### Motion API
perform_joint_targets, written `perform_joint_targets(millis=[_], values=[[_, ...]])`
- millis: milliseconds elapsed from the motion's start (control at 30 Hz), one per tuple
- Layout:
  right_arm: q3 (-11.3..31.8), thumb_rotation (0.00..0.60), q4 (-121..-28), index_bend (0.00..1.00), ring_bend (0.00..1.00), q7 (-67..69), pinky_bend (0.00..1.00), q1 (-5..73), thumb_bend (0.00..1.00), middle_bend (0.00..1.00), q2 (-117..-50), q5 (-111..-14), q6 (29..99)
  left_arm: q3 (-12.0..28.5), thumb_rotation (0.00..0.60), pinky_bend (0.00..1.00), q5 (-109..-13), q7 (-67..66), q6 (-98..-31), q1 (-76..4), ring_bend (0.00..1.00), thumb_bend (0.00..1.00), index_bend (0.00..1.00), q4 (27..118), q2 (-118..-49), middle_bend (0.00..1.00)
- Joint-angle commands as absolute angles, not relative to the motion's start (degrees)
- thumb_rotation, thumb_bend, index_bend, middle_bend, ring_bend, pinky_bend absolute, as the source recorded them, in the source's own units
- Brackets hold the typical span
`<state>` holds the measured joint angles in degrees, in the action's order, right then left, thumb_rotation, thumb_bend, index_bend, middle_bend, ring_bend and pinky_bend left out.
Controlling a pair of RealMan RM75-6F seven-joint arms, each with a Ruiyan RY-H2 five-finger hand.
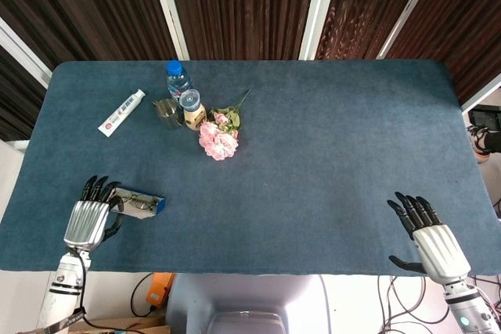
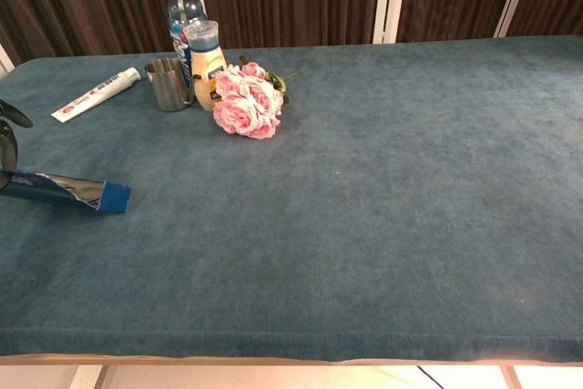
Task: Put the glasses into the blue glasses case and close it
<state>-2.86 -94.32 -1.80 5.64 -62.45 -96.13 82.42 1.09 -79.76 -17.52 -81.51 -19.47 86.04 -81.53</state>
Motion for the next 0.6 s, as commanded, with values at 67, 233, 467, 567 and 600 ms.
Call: perform_joint_targets(millis=[67,233,467,567,600], values=[[-3.0,0.600,-94.4,0.00,0.00,-1.5,0.00,5.6,0.10,0.00,-62.3,-96.3,82.6,1.4,0.600,0.09,-77.9,-19.4,-78.7,-19.5,0.10,0.51,0.68,86.8,-81.0,0.21],[-2.9,0.600,-94.2,0.00,0.00,-1.3,0.00,5.6,0.10,0.00,-62.2,-95.9,82.5,2.2,0.600,0.09,-75.5,-20.9,-75.5,-20.3,0.10,0.51,0.67,86.9,-80.6,0.21],[-2.8,0.600,-94.2,0.00,0.00,-1.7,0.00,5.5,0.10,0.00,-62.1,-95.6,82.6,4.2,0.600,0.09,-72.6,-20.5,-71.5,-21.8,0.10,0.50,0.67,86.9,-80.6,0.21],[-2.9,0.600,-94.2,0.00,0.00,-1.7,0.00,5.4,0.10,0.00,-62.1,-95.7,82.7,5.4,0.600,0.09,-70.2,-20.8,-68.8,-23.0,0.10,0.50,0.67,86.2,-80.7,0.21],[-2.9,0.600,-94.2,0.00,0.00,-1.7,0.00,5.4,0.10,0.00,-62.1,-95.7,82.7,5.8,0.600,0.09,-69.3,-21.1,-68.0,-23.4,0.10,0.50,0.67,86.1,-80.7,0.21]])
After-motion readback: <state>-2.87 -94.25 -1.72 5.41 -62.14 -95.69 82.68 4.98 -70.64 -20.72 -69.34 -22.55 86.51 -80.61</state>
